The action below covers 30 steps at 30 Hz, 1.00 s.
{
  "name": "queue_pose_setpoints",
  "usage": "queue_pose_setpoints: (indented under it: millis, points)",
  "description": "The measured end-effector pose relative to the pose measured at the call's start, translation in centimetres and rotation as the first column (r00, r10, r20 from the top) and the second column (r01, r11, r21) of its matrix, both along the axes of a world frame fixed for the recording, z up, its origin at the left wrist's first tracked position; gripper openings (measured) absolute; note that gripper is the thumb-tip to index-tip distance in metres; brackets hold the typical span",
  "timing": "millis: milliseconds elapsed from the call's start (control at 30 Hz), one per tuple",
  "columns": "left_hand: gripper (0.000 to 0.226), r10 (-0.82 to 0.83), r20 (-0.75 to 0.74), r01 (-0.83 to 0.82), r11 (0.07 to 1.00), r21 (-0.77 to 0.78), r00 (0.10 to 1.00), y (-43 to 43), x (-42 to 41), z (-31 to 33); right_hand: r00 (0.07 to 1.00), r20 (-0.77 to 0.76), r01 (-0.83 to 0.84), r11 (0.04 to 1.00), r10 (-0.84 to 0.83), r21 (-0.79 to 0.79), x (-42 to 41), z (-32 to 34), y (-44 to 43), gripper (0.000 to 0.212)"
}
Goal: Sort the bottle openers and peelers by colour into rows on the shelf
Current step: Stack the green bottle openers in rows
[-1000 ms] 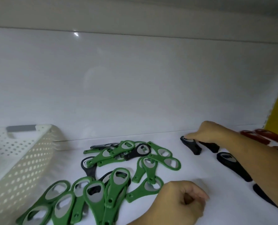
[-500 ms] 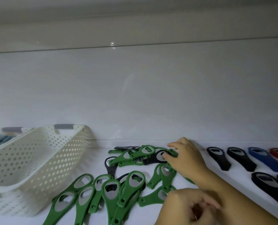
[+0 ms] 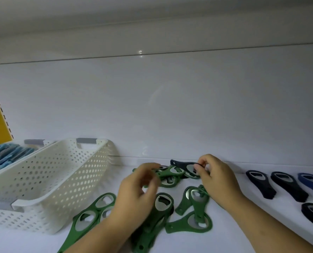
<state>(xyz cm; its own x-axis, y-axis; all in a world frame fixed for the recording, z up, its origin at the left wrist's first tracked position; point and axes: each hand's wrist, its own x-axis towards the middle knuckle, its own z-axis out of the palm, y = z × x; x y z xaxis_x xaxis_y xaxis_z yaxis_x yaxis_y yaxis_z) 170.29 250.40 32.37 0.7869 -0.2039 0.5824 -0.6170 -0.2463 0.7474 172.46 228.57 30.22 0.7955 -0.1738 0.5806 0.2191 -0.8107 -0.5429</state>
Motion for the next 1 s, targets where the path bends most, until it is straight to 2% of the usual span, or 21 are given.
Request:
queue_pose_setpoints:
  millis: [67,167,200,267,333,367,400,467,533,567,633,667,767,833,933,1000]
  points:
    - [0.029,0.108,-0.112,-0.125,0.98,-0.153,0.988,0.9,0.8,0.3,0.999,0.044,-0.009,1.0,0.009,-0.001,-0.1,0.0,0.2,0.011]
    - [0.026,0.146,-0.068,-0.156,0.971,-0.183,0.987,1.9,0.9,1.5,0.991,0.112,-0.07,0.997,0.071,-0.013,-0.7,0.4,0.8,0.012]
    - [0.025,0.103,-0.062,-0.11,0.986,-0.127,0.993,2.0,0.7,1.6,0.986,0.128,-0.108,0.994,0.11,-0.024,-1.1,0.6,1.3,0.014]
    - [0.031,0.03,-0.076,-0.021,0.992,0.122,0.997,2.1,0.8,1.6,0.964,0.153,-0.216,0.976,0.219,-0.037,-2.1,1.2,2.8,0.011]
    - [0.032,-0.081,-0.062,0.099,0.919,0.381,0.995,2.3,1.0,1.5,0.93,0.175,-0.326,0.945,0.323,-0.012,-3.0,1.3,4.6,0.008]
    - [0.022,-0.114,-0.068,0.132,0.893,0.429,0.991,2.4,1.0,1.6,0.918,0.187,-0.359,0.933,0.35,0.011,-3.3,1.3,5.4,0.011]
    - [0.01,-0.101,-0.095,0.132,0.904,0.407,0.99,2.5,1.2,1.7,0.912,0.195,-0.375,0.926,0.361,0.041,-3.5,1.4,5.9,0.016]
    - [0.009,0.0,-0.197,0.039,0.98,0.195,0.98,3.0,1.7,1.8,0.915,0.162,-0.379,0.925,0.369,0.033,-3.6,1.4,6.2,0.026]
    - [0.008,0.067,-0.328,-0.085,0.996,-0.04,0.942,3.3,2.1,2.2,0.913,0.024,-0.395,0.9,0.406,-0.183,-3.6,1.4,6.1,0.034]
    - [0.008,0.073,-0.373,-0.122,0.987,-0.108,0.925,3.5,2.2,2.3,0.891,-0.075,-0.448,0.844,0.447,-0.295,-3.6,1.4,6.1,0.038]
    - [0.009,0.004,-0.441,-0.123,0.963,-0.241,0.897,3.5,2.3,2.4,0.826,-0.247,-0.564,0.732,0.507,-0.383,-3.6,1.2,6.4,0.043]
    - [0.009,-0.047,-0.464,-0.115,0.942,-0.315,0.885,3.5,2.4,2.3,0.814,-0.288,-0.58,0.72,0.504,-0.38,-3.6,1.2,6.5,0.044]
    - [0.013,-0.185,-0.521,-0.122,0.857,-0.5,0.833,3.5,2.8,2.2,0.869,-0.294,-0.482,0.814,0.398,-0.323,-3.4,1.2,5.3,0.049]
    - [0.023,-0.253,-0.555,-0.129,0.819,-0.559,0.793,3.6,3.2,2.0,0.902,-0.316,-0.395,0.856,0.293,-0.334,-3.2,1.1,4.2,0.046]
    - [0.029,-0.339,-0.583,-0.136,0.771,-0.622,0.739,3.8,3.4,1.8,0.923,-0.328,-0.317,0.878,0.2,-0.358,-3.0,1.0,3.5,0.026]
    - [0.029,-0.384,-0.583,-0.145,0.735,-0.662,0.716,3.9,3.5,1.9,0.914,-0.332,-0.354,0.86,0.234,-0.368,-3.2,1.2,3.9,0.025]
